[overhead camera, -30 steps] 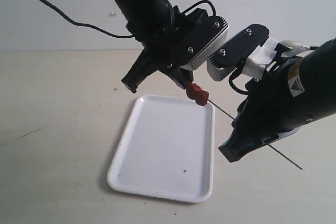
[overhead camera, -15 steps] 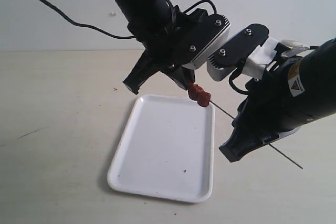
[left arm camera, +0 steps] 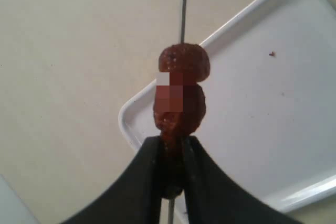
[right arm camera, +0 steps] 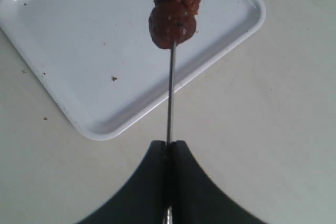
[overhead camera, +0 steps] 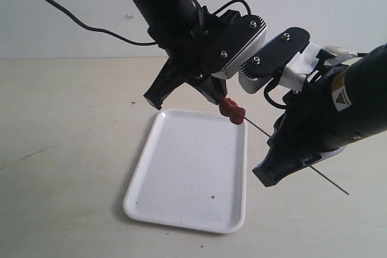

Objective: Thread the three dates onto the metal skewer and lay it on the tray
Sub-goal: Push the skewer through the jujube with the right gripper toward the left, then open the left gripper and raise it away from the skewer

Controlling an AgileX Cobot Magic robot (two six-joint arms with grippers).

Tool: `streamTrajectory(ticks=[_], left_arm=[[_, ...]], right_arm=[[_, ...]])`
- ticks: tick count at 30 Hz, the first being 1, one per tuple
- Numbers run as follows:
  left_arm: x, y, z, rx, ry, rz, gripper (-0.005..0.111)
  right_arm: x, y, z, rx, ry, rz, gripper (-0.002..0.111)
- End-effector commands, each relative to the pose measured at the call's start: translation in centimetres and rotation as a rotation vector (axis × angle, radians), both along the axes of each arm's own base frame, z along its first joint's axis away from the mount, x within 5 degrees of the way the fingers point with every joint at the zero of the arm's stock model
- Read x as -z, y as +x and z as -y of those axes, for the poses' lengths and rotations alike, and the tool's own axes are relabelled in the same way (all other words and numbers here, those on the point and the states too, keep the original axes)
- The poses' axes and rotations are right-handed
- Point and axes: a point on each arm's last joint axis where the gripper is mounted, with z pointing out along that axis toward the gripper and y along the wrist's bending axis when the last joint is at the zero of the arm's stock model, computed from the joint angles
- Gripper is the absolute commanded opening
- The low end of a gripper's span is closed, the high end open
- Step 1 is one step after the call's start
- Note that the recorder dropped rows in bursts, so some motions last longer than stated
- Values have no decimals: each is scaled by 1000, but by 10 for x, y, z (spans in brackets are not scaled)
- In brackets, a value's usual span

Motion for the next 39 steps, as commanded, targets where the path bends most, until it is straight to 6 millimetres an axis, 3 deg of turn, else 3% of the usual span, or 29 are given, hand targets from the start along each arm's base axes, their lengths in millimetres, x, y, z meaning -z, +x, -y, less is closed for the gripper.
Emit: streamTrajectory(ticks=[1, 32, 35, 39], left_arm=[[-7, -6, 5, -4, -44, -23, 12], [-7, -7, 4, 1, -36, -35, 13], [-7, -7, 5, -30, -51, -47, 24], [-8, -6, 6, -74, -64, -59, 51]], right_arm=[[-4, 2, -2, -19, 14, 40, 0], [-4, 2, -2, -19, 15, 42, 0], [-4, 2, -2, -19, 15, 42, 0], [-4, 2, -2, -19, 15, 42, 0]])
